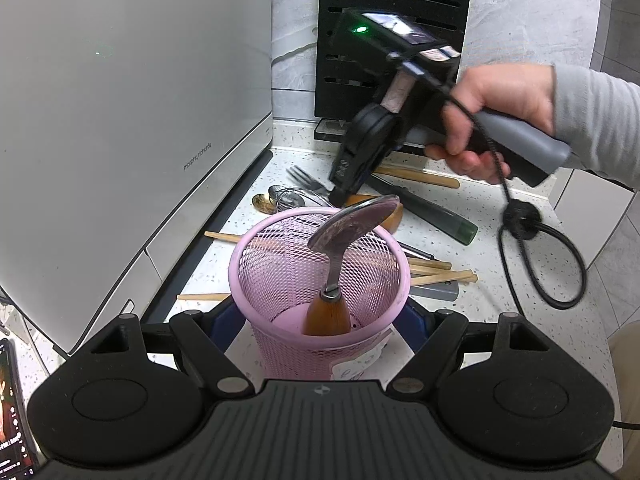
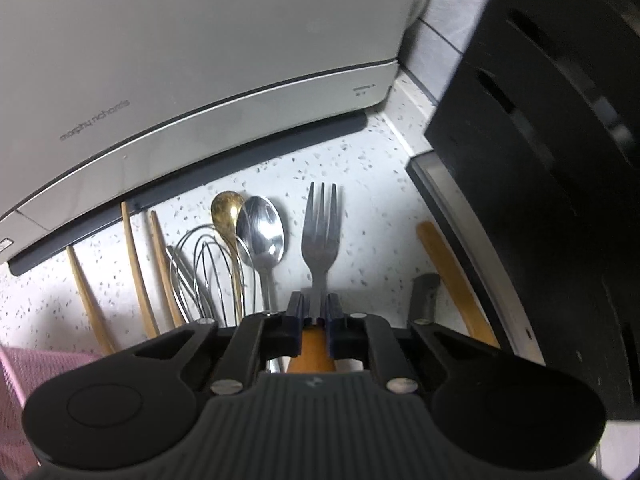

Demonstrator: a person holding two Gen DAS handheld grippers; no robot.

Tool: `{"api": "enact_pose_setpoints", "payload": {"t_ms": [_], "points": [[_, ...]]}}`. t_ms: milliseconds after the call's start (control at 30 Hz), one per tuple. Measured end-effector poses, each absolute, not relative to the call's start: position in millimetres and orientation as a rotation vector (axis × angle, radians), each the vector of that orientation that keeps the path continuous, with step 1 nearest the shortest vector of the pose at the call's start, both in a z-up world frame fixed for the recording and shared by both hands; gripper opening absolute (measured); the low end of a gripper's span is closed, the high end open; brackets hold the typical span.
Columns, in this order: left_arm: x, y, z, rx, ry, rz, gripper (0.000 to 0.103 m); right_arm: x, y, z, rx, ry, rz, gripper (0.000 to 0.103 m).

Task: Organize utensils
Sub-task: 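Grasp the orange-handled fork by its tines with the right tool, then lower the fork handle-first into the pink cup and open the right tool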

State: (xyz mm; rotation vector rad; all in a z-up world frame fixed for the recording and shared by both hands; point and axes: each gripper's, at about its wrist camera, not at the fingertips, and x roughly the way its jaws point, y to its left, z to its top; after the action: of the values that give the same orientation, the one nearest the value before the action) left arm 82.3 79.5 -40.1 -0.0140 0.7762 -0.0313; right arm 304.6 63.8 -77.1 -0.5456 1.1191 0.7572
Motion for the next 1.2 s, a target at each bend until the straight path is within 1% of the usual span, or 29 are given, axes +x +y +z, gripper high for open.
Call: {"api": "enact_pose_setpoints", "payload": {"t_ms": [300,500,833,900,967,1200], "points": [[82,79,-41,-0.017,0.775,-0.028,0.091,280,29,-53,-0.493,1.058,0.824,0.007],[82,79,-41,-0.023,0.775,-0.027,0.091,257,-3,-34,-0.433,0.983,0.855,0.007],[83,81,-41,-0.035,0.775,-0.023,0.092,221,-62,-19,-0.193,0.847,0.828,0.006],[83,81,-41,-0.034,0.776,-0.022,0.092,214,-72,-14,-0.145,0.816,0.827,0.002],[83,81,-41,-0.034,0.775,-0.023,0.092,208,-81,-8,-0.104,0.791,0.831,0.002],[82,83,-42,-0.030,0.768,-0.030,0.092,179,-94,21,-0.043,0.697,0.895,0.002]]}}
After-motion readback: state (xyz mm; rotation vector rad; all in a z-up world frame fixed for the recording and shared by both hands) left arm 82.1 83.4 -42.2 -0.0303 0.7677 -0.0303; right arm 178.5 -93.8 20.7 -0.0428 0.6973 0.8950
